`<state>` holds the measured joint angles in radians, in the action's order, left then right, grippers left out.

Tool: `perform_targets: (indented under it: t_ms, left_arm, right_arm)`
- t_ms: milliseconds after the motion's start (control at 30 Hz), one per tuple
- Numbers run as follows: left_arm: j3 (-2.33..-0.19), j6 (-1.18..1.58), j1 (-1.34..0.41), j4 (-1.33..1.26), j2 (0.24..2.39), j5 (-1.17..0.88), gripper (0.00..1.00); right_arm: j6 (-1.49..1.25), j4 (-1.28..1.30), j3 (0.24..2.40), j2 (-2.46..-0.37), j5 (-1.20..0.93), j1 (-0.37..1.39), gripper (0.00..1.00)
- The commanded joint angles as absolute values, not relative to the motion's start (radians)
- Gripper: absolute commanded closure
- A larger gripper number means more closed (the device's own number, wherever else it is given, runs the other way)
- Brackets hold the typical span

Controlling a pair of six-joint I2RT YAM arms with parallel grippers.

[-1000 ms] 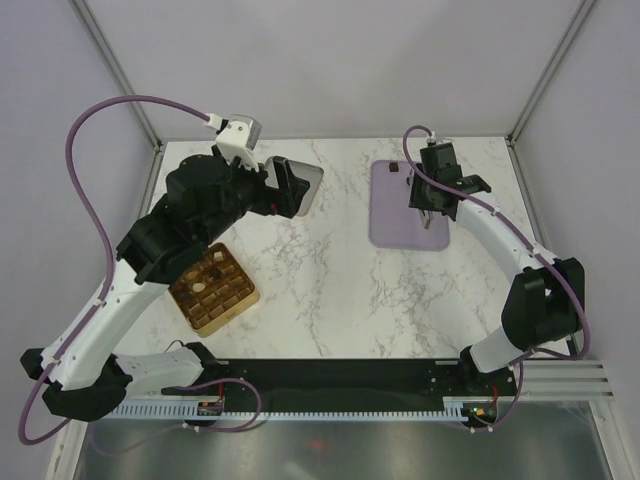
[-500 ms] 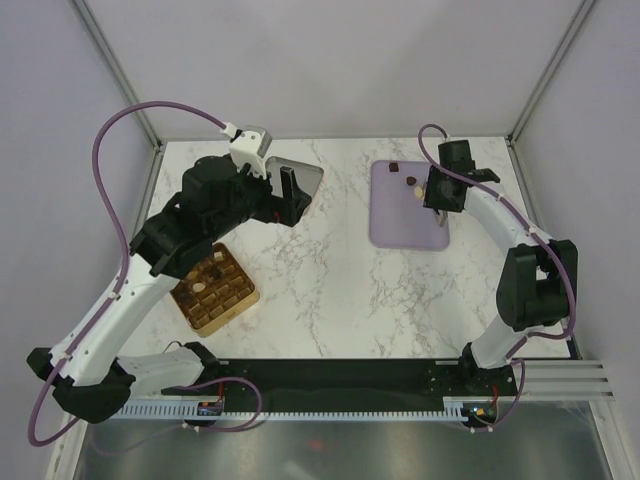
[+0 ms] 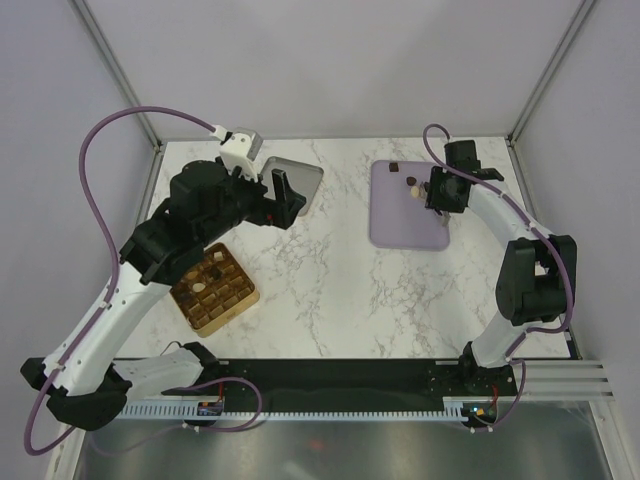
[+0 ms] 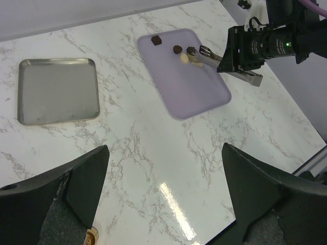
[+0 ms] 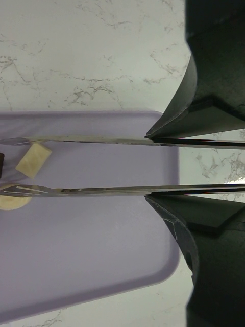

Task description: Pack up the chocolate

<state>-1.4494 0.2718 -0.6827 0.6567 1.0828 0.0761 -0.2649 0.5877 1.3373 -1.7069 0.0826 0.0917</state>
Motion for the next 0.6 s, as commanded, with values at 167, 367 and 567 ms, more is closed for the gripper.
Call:
perform_targets:
  t_ms: [167,367,567]
  left_arm:
    - [-1.436,0.262,-0.678,0.647,1.054,0.066,0.00]
    - [-1.431,0.265,-0.678,0.649,1.040,0.069,0.00]
    - [-1.416,0.270,-0.678,0.646,1.029,0.068,0.00]
  right_arm:
    - [-0.256,0.563,1.302,-1.675,0.023,0.094,0.48]
    - [-0.264,0.577,1.293,-1.648,0.002,0.094,0.49]
    - [-0.268,0.615,1.278,-1.623,0.002,0.106,0.50]
